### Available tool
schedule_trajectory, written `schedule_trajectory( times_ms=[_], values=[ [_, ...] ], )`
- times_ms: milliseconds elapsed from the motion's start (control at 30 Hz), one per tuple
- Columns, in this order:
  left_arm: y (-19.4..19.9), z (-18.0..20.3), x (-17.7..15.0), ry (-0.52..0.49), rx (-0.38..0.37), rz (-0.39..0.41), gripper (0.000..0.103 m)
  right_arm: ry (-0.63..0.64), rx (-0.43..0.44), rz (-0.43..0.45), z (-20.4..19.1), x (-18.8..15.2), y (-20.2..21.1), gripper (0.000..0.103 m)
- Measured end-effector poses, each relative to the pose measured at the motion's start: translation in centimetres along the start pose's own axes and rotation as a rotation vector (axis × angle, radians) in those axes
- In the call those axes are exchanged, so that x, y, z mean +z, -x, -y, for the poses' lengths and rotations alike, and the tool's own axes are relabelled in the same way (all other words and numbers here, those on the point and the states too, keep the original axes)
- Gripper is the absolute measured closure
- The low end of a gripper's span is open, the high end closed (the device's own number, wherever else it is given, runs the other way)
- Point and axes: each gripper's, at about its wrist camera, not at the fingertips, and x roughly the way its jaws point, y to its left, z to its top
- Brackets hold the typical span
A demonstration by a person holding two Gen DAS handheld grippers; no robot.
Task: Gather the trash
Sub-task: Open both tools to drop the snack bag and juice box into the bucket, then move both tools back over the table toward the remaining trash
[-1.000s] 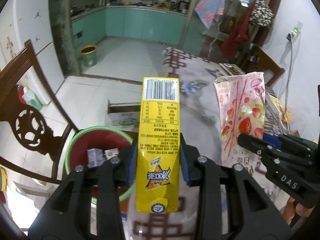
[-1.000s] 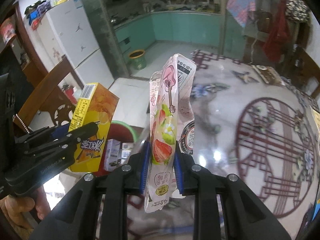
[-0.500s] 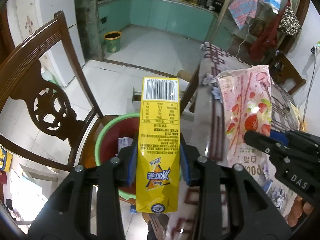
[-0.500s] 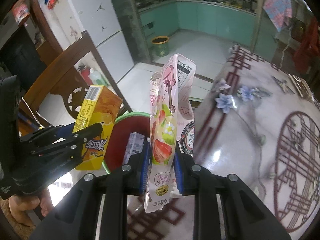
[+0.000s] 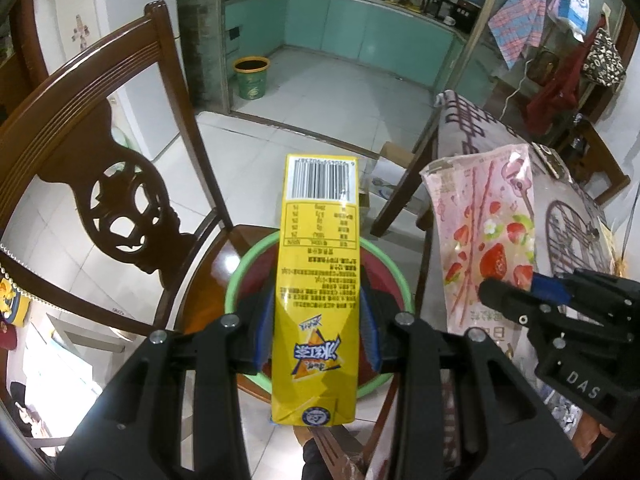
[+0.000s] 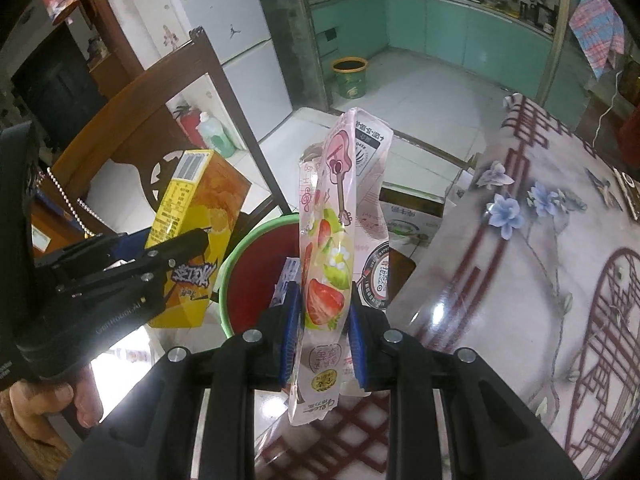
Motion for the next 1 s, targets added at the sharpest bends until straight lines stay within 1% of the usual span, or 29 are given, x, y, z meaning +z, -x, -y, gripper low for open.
schedule_trajectory(
  times_ms=[33, 67, 100, 133, 167, 300, 367, 433, 467, 500, 533, 633, 667, 733, 833, 900, 933, 967, 1000],
  values=[
    [-0.1, -0.1, 0.0, 0.001, 0.014, 0.001, 0.066, 0.006, 0.0, 0.0, -0.1, 0.0, -0.1, 0.077],
    [-0.1, -0.3, 0.0, 0.002, 0.025, 0.001, 0.05, 0.017, -0.007, 0.006, -0.3, 0.1, -0.3, 0.063],
    [-0.1, -0.4, -0.1, 0.005, 0.029, 0.007, 0.04, 0.025, -0.017, 0.01, -0.4, 0.1, -0.3, 0.056],
    [0.1, -0.5, -0.1, 0.01, 0.036, 0.022, 0.04, 0.031, -0.031, 0.021, -0.5, 0.1, -0.2, 0.05],
    [0.2, -0.5, -0.1, 0.009, 0.037, 0.023, 0.04, 0.033, -0.048, 0.037, -0.4, 0.1, 0.0, 0.051],
    [0.2, 0.2, -0.3, 0.002, 0.026, 0.018, 0.039, 0.004, -0.058, 0.051, 0.9, -0.1, 1.0, 0.052],
    [0.2, 1.4, -0.5, -0.01, 0.0, 0.014, 0.039, -0.023, -0.072, 0.063, 2.3, -0.7, 2.0, 0.051],
    [0.3, 3.4, -0.8, -0.04, -0.033, 0.011, 0.039, -0.061, -0.096, 0.07, 4.5, -1.6, 3.3, 0.051],
    [0.3, 4.4, -0.9, -0.053, -0.048, 0.011, 0.038, -0.076, -0.106, 0.073, 5.3, -2.0, 3.9, 0.051],
    [0.3, 6.0, -1.1, -0.076, -0.075, 0.009, 0.035, -0.096, -0.12, 0.077, 6.4, -2.5, 4.6, 0.051],
    [0.3, 7.0, -1.3, -0.092, -0.091, 0.009, 0.033, -0.117, -0.136, 0.082, 7.7, -3.2, 5.4, 0.051],
    [0.3, 11.8, -2.3, -0.164, -0.152, 0.003, 0.032, -0.185, -0.2, 0.1, 12.5, -5.5, 8.2, 0.051],
    [0.3, 13.7, -2.8, -0.189, -0.172, -0.001, 0.031, -0.219, -0.229, 0.107, 15.1, -6.7, 9.6, 0.051],
    [0.3, 17.0, -3.7, -0.222, -0.204, -0.01, 0.031, -0.256, -0.263, 0.116, 18.3, -8.3, 11.2, 0.051],
    [0.3, 22.3, -5.6, -0.25, -0.232, -0.035, 0.031, -0.325, -0.32, 0.127, 25.1, -11.5, 14.6, 0.051],
    [0.4, 25.6, -7.1, -0.26, -0.258, -0.052, 0.03, -0.354, -0.339, 0.128, 28.7, -13.0, 16.0, 0.05],
    [0.5, 26.9, -7.9, -0.268, -0.268, -0.056, 0.029, -0.368, -0.353, 0.127, 31.1, -14.0, 16.8, 0.05],
    [0.5, 28.1, -8.6, -0.277, -0.279, -0.06, 0.021, -0.376, -0.36, 0.125, 32.5, -14.6, 17.3, 0.05],
    [0.6, 29.7, -9.6, -0.288, -0.301, -0.063, 0.018, -0.389, -0.367, 0.122, 34.6, -15.3, 17.8, 0.05]
  ],
)
